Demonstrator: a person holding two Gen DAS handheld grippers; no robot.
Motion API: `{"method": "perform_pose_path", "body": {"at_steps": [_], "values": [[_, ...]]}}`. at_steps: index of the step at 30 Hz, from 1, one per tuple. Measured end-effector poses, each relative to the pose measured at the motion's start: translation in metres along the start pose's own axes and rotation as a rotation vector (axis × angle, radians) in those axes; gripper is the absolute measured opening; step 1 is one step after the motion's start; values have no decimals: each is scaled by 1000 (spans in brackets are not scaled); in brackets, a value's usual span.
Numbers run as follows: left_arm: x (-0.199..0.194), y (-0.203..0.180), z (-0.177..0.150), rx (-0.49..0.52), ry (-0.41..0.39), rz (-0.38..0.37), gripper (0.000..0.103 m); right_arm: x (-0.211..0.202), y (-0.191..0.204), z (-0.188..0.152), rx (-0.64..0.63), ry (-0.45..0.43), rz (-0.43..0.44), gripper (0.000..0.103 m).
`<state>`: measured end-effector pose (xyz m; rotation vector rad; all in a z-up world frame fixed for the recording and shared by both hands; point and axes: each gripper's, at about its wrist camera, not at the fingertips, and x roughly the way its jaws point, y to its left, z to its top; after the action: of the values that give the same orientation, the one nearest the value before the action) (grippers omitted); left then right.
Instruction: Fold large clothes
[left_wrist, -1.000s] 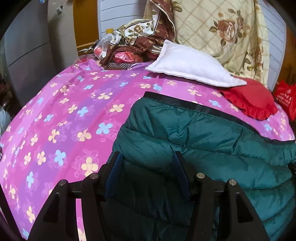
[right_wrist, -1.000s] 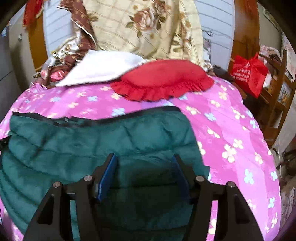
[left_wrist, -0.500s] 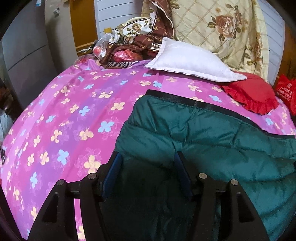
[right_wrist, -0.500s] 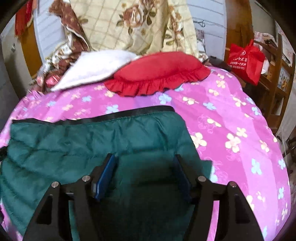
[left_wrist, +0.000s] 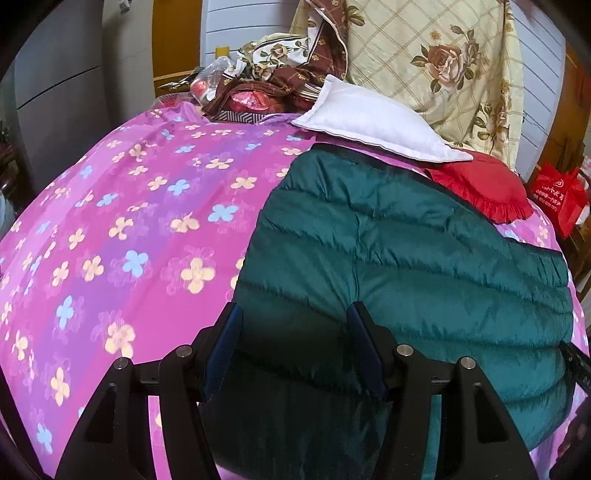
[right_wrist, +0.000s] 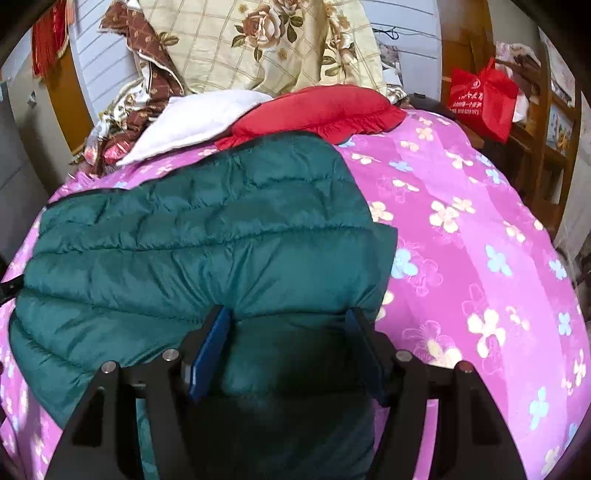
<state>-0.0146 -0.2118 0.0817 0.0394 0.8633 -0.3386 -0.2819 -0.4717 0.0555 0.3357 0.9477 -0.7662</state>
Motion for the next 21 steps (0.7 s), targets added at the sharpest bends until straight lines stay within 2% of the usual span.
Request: {"method": "perform_pose_path", "body": {"at_steps": [5,11,16,21], "values": [[-9,1,-5,7,5,-16,39,-21,-1,3,39,-3,-3,68],[-13,8,-12,-20,8,-58,39,-51,3,-6,49,-38,49,78],[-10,13,-15,-40,14,-94,39,-41,6,-11,24,2,28,81],[-5,17,-18,-47,11,-119,45,-29,5,-15,30,8,16,85]]}}
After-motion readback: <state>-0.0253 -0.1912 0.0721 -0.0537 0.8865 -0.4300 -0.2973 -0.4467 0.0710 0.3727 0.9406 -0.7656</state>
